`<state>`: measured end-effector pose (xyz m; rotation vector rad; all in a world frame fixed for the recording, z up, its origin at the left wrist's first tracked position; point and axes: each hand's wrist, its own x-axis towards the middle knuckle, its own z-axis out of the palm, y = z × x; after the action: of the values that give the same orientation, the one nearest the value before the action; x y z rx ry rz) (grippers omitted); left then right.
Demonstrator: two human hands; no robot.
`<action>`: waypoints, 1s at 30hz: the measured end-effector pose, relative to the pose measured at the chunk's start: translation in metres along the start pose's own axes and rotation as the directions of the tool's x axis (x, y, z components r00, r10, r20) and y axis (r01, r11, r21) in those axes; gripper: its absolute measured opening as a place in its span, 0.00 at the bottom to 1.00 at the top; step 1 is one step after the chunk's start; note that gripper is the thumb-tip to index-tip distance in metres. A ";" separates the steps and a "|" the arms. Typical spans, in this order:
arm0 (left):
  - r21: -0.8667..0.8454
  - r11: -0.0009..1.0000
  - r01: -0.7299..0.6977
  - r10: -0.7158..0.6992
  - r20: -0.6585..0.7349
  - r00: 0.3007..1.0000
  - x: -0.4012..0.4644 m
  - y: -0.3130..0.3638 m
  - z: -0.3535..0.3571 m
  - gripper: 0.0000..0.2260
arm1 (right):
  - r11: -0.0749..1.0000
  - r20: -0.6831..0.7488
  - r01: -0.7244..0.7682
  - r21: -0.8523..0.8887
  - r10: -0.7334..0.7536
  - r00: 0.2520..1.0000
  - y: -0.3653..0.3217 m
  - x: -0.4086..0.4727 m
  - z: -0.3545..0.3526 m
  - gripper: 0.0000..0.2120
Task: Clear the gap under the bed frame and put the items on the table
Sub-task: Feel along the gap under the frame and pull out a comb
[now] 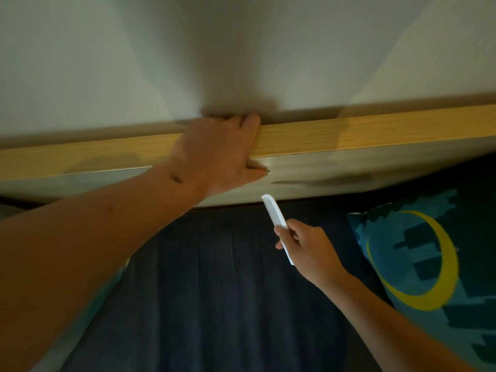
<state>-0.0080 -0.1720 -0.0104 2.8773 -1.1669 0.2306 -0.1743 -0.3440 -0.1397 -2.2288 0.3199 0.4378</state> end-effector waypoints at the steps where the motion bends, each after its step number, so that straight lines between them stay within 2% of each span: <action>1: 0.003 1.000 -0.005 0.005 -0.008 1.000 0.000 -0.001 0.001 0.28 | 1.000 0.001 -0.004 -0.002 0.004 1.000 -0.001 0.000 -0.001 0.13; 5: 0.003 1.000 -0.031 0.031 -0.042 0.999 0.001 -0.004 0.001 0.28 | 0.999 -0.004 -0.015 0.028 0.015 1.000 -0.008 0.003 0.001 0.12; 9: -0.008 1.000 -0.021 0.020 -0.079 0.997 -0.003 -0.004 0.001 0.28 | 0.986 0.014 -0.035 0.162 0.033 0.999 -0.018 0.000 0.008 0.11; 15: -0.106 0.964 0.244 -0.258 -0.141 0.956 -0.031 0.022 0.004 0.27 | 0.878 0.001 -0.102 0.467 0.115 0.993 -0.041 -0.021 0.007 0.11; 18: -0.149 0.945 0.291 -0.308 -0.102 0.946 -0.036 0.027 0.002 0.28 | 0.874 -0.012 -0.093 0.477 0.112 0.994 -0.051 -0.032 0.004 0.12; 20: -0.238 0.915 0.325 -0.357 -0.103 0.929 -0.037 0.033 -0.003 0.27 | 0.869 -0.007 -0.086 0.487 0.102 0.995 -0.057 -0.037 0.002 0.12; 22: -0.390 0.870 0.302 -0.379 -0.135 0.916 -0.043 0.042 -0.007 0.23 | 0.866 -0.001 -0.070 0.495 0.081 0.997 -0.063 -0.042 0.001 0.12; 25: -0.445 0.882 0.158 -0.248 -0.151 0.957 -0.067 0.050 -0.005 0.20 | 0.861 -0.001 -0.046 0.506 0.054 0.999 -0.073 -0.044 0.003 0.11; 26: -0.467 0.873 0.141 -0.244 -0.167 0.955 -0.074 0.050 -0.003 0.18 | 0.858 0.002 -0.041 0.511 0.046 0.999 -0.076 -0.044 0.003 0.11; 30: -0.584 0.795 0.166 -0.381 -0.268 0.885 -0.098 0.055 0.000 0.09 | 0.844 0.044 -0.009 0.536 -0.018 0.999 -0.089 -0.045 0.009 0.11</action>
<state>-0.1154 -0.1444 -0.0267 2.3094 -0.5937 0.3487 -0.1841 -0.2768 -0.0655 -1.6651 0.3612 0.3449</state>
